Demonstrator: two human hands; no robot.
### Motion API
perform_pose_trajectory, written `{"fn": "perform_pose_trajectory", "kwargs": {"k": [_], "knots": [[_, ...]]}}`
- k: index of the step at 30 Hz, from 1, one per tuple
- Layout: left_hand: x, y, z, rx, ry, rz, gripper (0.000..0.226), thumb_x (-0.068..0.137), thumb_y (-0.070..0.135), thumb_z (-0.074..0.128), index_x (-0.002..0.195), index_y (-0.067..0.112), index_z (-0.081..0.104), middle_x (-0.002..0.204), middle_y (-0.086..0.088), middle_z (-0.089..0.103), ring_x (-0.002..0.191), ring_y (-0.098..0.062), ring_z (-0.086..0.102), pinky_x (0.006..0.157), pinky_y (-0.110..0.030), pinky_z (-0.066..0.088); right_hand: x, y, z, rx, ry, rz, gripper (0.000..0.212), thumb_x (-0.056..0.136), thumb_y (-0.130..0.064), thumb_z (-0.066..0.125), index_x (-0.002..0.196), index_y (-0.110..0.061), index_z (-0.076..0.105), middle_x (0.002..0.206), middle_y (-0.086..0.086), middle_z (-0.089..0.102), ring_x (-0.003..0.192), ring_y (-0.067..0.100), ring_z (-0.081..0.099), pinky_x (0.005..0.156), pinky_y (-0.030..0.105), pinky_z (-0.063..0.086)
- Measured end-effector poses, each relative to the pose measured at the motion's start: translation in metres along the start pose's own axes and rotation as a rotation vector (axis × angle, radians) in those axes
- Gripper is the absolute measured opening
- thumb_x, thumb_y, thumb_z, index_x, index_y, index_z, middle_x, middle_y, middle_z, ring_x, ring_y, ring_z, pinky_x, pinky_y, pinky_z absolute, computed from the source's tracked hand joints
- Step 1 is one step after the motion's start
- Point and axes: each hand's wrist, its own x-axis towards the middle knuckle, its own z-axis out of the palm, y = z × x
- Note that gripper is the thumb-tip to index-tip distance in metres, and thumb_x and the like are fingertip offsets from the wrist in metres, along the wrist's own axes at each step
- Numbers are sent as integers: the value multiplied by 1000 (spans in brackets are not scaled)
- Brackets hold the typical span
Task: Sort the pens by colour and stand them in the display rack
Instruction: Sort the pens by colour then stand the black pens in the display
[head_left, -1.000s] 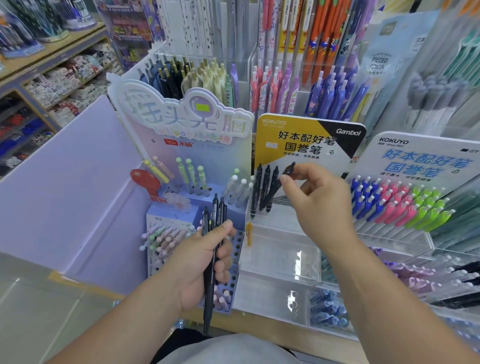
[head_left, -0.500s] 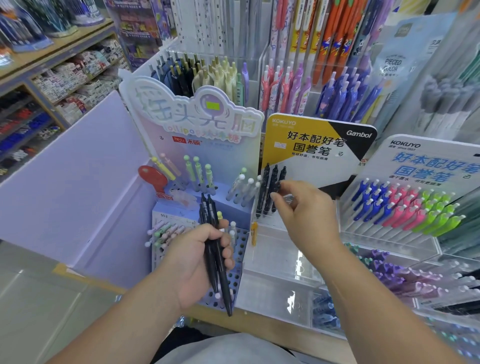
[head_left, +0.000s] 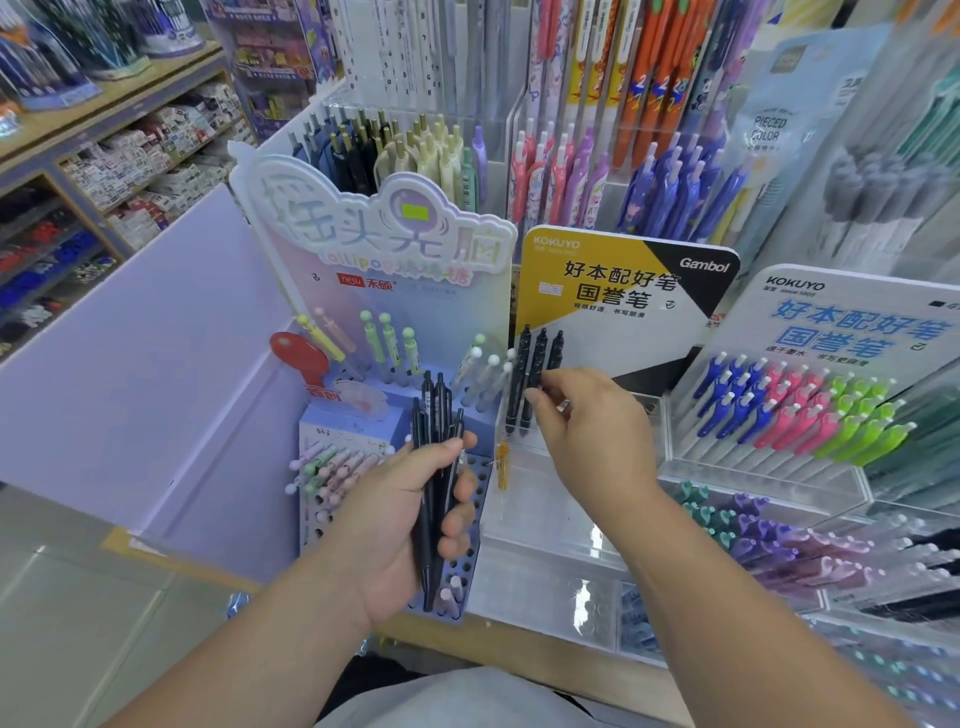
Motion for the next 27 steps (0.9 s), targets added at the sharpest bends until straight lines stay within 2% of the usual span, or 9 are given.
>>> {"fn": "perform_pose_trajectory", "kwargs": {"k": [3,6,9,12,16,19,21,23,27], "knots": [[0,-1,-1,-38,-38,-3,24,91,10,47,112,9,58,69,-6,51,46,-14,37,37,-23,29,-8,-6,-9,82,26,42,14,89,-36,68,93,-23,71,80,-14,63,62,6,55,61,26,47],[-3,-2,4,73,-52,62,19,94,5,51,110,5,60,72,-11,58,48,-16,43,38,-25,33,-18,-23,-20,492,-105,210,8,86,-30,73,83,-23,73,71,-10,67,62,5,59,62,22,50],[-4,-5,11,229,-64,122,14,92,3,58,106,4,62,80,-15,67,49,-17,49,41,-26,37,-24,-37,-26,873,-348,385,20,84,-21,76,80,-2,71,63,5,63,54,13,56,57,26,49],[-2,-7,14,276,-67,136,16,91,9,62,107,5,63,86,-19,69,50,-18,52,43,-26,39,-26,-37,-31,993,-394,434,29,86,-13,74,80,12,63,66,15,54,56,16,49,54,22,44],[2,-7,14,244,-20,54,29,99,30,54,108,4,63,85,-22,71,46,-19,48,39,-26,36,-19,-30,-50,1008,-313,494,9,88,-16,71,86,-7,74,73,3,67,62,11,58,56,23,42],[5,-9,8,198,50,25,28,100,29,50,106,4,63,74,-18,65,41,-18,39,37,-21,29,-8,-19,-64,1065,-106,522,7,88,-14,70,93,-14,74,72,-1,70,59,12,63,52,26,42],[7,-11,3,190,77,15,28,101,26,49,110,3,63,69,-14,61,41,-17,37,37,-20,28,-1,-9,-68,973,43,470,9,88,-13,70,96,-16,74,73,-2,72,60,13,66,50,22,45],[7,-12,0,194,85,12,28,102,24,48,114,4,63,68,-12,59,42,-17,36,39,-21,25,4,1,-66,821,130,393,13,88,-16,72,100,-19,73,80,0,74,68,18,70,57,24,52],[6,-11,0,168,85,14,27,101,24,47,118,8,63,66,-10,57,41,-16,35,38,-21,24,6,7,-54,567,136,242,17,86,-20,75,102,-27,70,83,-7,70,70,14,66,70,38,60]]}}
